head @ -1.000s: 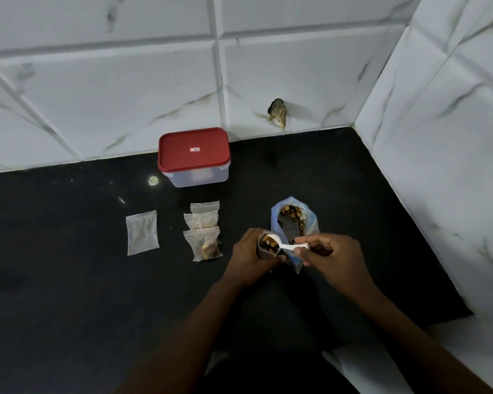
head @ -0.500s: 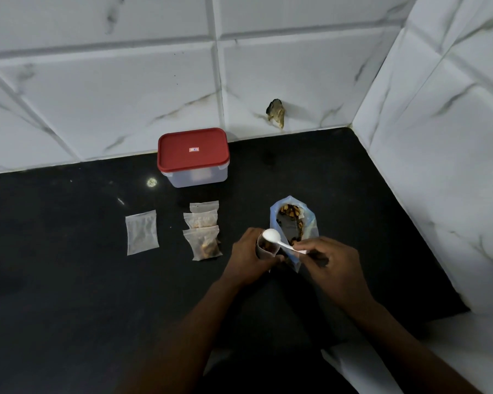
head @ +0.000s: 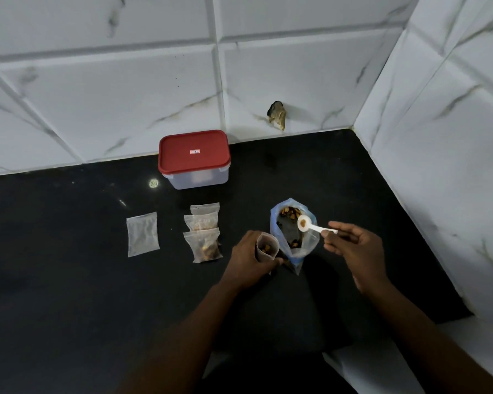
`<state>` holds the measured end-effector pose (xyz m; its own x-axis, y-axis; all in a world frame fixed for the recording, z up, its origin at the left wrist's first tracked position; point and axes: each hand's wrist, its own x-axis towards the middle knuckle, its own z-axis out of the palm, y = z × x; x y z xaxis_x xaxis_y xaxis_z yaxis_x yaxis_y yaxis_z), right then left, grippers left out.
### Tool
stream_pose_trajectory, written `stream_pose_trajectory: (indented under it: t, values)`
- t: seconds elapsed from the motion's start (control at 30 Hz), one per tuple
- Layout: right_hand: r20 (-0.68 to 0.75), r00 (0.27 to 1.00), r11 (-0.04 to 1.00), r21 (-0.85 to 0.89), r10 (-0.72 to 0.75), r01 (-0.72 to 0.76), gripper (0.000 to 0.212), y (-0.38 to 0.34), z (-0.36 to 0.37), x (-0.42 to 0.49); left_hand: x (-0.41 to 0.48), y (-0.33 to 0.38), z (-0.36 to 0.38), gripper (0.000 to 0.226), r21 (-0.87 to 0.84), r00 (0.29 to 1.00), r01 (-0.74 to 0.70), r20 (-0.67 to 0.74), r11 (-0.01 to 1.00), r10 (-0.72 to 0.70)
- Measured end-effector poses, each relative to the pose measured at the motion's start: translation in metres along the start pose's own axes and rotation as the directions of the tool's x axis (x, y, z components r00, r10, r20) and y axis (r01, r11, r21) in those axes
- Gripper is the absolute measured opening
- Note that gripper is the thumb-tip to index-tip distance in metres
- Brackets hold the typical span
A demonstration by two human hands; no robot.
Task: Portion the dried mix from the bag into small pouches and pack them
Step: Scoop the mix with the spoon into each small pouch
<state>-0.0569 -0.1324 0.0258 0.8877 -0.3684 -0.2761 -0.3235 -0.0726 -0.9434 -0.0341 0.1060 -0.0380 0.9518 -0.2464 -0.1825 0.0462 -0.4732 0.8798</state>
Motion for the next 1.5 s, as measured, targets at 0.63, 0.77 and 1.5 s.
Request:
stream_pose_trajectory:
  t: [0.63,0.77,1.5]
  values:
    - [0.224,0.961,0.835,-0.488,-0.162,0.255,0.013,-0.006,0.031,0.025,0.004,-0.009,0.003,0.055,0.085,0.994,0.075,0.070,0.994,-0.081]
    - [0.064,0.975,0.971,-0.125,0.214,-0.205,0.012,-0.002,0.034,0.018,0.003,-0.008,0.002,0.061,0.057,0.992,0.095,0.081,0.994,-0.099]
    - [0.191,0.891,0.839,0.302,0.411,-0.452,0.022,-0.002,0.013,0.001,-0.005,-0.006,-0.001,0.048,-0.034,0.996,0.080,0.051,0.996,-0.079]
